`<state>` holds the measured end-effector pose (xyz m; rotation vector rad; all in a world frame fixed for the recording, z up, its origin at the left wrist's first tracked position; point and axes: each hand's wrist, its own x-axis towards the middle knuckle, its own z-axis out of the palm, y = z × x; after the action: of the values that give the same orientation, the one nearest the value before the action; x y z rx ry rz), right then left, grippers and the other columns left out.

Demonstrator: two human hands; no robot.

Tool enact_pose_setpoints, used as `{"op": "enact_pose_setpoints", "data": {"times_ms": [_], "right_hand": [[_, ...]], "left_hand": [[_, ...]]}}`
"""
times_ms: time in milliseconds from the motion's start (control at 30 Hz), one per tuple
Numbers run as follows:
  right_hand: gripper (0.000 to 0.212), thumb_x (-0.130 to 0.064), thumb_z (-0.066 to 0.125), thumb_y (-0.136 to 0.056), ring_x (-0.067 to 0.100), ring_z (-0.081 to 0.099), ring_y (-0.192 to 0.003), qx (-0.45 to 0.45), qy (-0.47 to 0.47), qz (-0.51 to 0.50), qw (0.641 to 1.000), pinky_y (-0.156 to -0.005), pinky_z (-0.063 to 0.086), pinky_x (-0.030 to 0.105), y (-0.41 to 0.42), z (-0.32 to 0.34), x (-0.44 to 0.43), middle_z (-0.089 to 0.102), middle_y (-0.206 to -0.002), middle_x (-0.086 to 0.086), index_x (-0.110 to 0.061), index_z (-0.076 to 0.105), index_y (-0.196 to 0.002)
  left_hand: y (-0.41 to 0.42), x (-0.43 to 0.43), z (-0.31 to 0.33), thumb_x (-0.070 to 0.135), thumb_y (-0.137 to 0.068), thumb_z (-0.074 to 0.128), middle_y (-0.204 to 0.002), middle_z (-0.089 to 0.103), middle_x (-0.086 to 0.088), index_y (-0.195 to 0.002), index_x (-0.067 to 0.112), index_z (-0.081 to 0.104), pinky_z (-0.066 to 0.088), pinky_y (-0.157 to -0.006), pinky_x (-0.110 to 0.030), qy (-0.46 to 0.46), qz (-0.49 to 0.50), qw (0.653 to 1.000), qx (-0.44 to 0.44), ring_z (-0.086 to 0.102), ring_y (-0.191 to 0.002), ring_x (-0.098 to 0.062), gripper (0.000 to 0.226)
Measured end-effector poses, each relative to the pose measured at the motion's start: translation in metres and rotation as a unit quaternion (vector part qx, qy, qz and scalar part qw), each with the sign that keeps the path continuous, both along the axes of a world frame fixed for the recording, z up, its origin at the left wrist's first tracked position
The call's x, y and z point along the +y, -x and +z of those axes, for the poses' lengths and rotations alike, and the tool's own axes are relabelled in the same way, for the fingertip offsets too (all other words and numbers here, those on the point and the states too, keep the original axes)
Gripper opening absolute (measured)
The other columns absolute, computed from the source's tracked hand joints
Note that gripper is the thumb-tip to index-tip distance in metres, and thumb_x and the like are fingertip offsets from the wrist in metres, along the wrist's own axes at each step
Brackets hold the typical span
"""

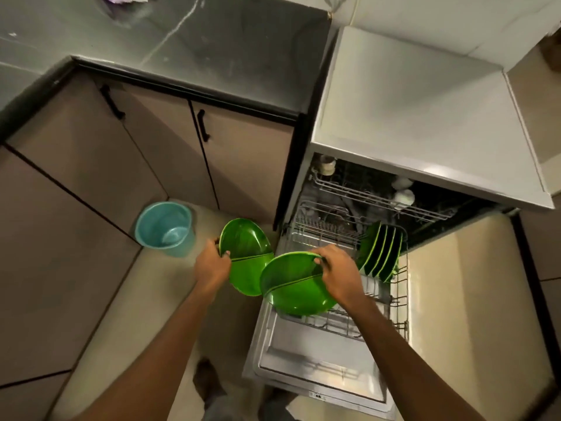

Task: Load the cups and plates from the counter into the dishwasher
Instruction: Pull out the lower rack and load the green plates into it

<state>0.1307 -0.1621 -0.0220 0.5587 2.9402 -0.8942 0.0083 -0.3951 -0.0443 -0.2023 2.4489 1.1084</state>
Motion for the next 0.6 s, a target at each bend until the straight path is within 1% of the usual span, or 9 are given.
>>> {"op": "enact_pose_setpoints", "data": {"times_ms": [67,133,200,267,333,400,433,500,600], "right_hand": [[0.033,-0.005,0.059,-0.087,0.024,0.056,-0.103,-0.025,-0.027,0.016,0.999,-0.089,0.045,0.042,-0.007,-0.009,0.018,0.066,-0.108,-0.002,-0.028,0.070,-0.108],[0.040,-0.004,0.056,-0.085,0.022,0.053,-0.105,-0.052,-0.067,0.033,0.996,-0.089,0.041,0.039,-0.013,-0.016,0.030,0.065,-0.111,-0.007,-0.033,0.067,-0.109],[0.042,-0.006,0.054,-0.084,0.019,0.050,-0.111,-0.072,-0.109,0.057,0.990,-0.090,0.034,0.037,-0.016,-0.027,0.042,0.063,-0.115,-0.012,-0.036,0.065,-0.113],[0.043,-0.008,0.057,-0.082,0.017,0.047,-0.116,-0.066,-0.146,0.061,0.985,-0.092,0.031,0.041,-0.015,-0.040,0.054,0.062,-0.119,-0.016,-0.038,0.064,-0.113],[0.045,-0.006,0.065,-0.076,0.019,0.050,-0.116,-0.054,-0.165,0.056,0.983,-0.089,0.036,0.044,-0.011,-0.058,0.066,0.064,-0.117,-0.016,-0.036,0.066,-0.110],[0.049,0.002,0.072,-0.067,0.024,0.056,-0.113,-0.025,-0.145,0.052,0.988,-0.082,0.048,0.043,-0.005,-0.080,0.081,0.068,-0.112,-0.010,-0.029,0.070,-0.103],[0.051,0.008,0.072,-0.062,0.025,0.059,-0.112,-0.004,-0.128,0.049,0.991,-0.079,0.053,0.042,-0.002,-0.089,0.089,0.070,-0.109,-0.007,-0.025,0.072,-0.100],[0.054,0.018,0.067,-0.055,0.027,0.063,-0.108,0.030,-0.111,0.045,0.992,-0.080,0.055,0.040,0.004,-0.106,0.101,0.072,-0.103,-0.001,-0.018,0.074,-0.095],[0.057,0.026,0.059,-0.053,0.028,0.064,-0.110,0.054,-0.101,0.031,0.993,-0.088,0.054,0.044,0.016,-0.136,0.114,0.073,-0.102,0.003,-0.015,0.075,-0.090]], "left_hand": [[-0.010,0.022,-0.008,0.013,-0.092,0.055,-0.115,0.064,-0.017,-0.123,0.010,0.053,0.050,-0.088,-0.044,0.034,-0.016,0.999,0.003,0.060,-0.105,-0.037,0.031],[-0.016,0.036,-0.016,0.012,-0.092,0.054,-0.114,0.063,-0.019,-0.121,0.008,0.054,0.046,-0.089,-0.043,0.053,-0.021,0.998,0.001,0.057,-0.108,-0.038,0.030],[-0.019,0.054,-0.031,0.012,-0.092,0.052,-0.113,0.063,-0.019,-0.118,0.009,0.053,0.046,-0.088,-0.043,0.054,-0.016,0.998,-0.008,0.058,-0.106,-0.038,0.026],[-0.020,0.071,-0.047,0.012,-0.093,0.051,-0.110,0.062,-0.018,-0.113,0.008,0.051,0.046,-0.084,-0.042,0.053,-0.023,0.998,-0.016,0.058,-0.103,-0.038,0.021],[-0.018,0.088,-0.063,0.011,-0.093,0.050,-0.105,0.061,-0.016,-0.109,0.009,0.047,0.046,-0.082,-0.043,0.055,-0.034,0.998,-0.014,0.058,-0.100,-0.038,0.017],[-0.013,0.105,-0.080,0.010,-0.093,0.049,-0.096,0.056,-0.008,-0.106,0.011,0.043,0.045,-0.080,-0.041,0.050,-0.048,0.998,-0.008,0.058,-0.097,-0.037,0.015],[-0.011,0.112,-0.088,0.010,-0.093,0.048,-0.093,0.053,-0.005,-0.105,0.013,0.040,0.045,-0.080,-0.041,0.045,-0.053,0.998,-0.008,0.058,-0.095,-0.036,0.014],[-0.008,0.123,-0.105,0.012,-0.093,0.046,-0.090,0.052,-0.001,-0.103,0.020,0.035,0.050,-0.081,-0.048,0.028,-0.058,0.998,-0.018,0.060,-0.090,-0.035,0.017],[-0.005,0.134,-0.134,0.015,-0.092,0.044,-0.091,0.056,0.001,-0.098,0.029,0.030,0.054,-0.074,-0.056,0.014,-0.072,0.997,-0.025,0.065,-0.079,-0.036,0.020]]}}
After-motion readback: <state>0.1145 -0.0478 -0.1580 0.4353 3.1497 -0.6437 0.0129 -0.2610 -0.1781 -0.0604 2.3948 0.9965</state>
